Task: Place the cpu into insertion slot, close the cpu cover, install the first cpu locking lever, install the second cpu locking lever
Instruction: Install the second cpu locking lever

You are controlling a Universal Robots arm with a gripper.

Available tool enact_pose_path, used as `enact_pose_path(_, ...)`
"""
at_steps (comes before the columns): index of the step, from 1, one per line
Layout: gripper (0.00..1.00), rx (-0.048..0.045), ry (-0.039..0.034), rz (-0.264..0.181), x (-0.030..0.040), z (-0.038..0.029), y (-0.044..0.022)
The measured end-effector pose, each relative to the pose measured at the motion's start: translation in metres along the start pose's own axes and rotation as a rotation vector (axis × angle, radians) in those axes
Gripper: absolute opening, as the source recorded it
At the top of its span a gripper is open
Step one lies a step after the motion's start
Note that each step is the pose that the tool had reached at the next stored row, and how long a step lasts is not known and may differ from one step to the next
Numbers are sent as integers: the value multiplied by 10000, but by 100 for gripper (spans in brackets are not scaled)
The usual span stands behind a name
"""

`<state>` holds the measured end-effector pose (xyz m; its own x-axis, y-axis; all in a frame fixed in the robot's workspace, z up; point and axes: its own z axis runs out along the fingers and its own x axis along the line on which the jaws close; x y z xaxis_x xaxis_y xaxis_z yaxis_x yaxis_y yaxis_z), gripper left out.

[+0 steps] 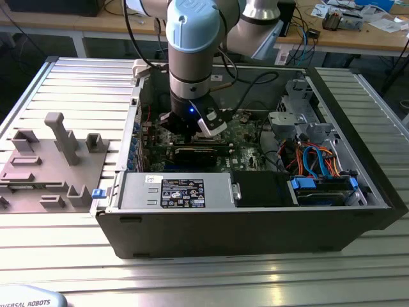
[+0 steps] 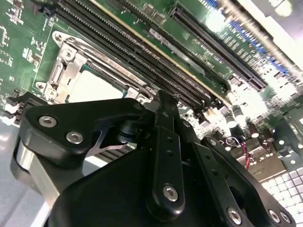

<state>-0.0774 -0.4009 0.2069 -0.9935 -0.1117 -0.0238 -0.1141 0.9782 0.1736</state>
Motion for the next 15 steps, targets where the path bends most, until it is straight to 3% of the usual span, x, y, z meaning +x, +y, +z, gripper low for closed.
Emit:
enact_pose_path(10,11,25,28,-131,-4,97,43)
enact_pose_path(15,11,141,39,-135,-8,30,55)
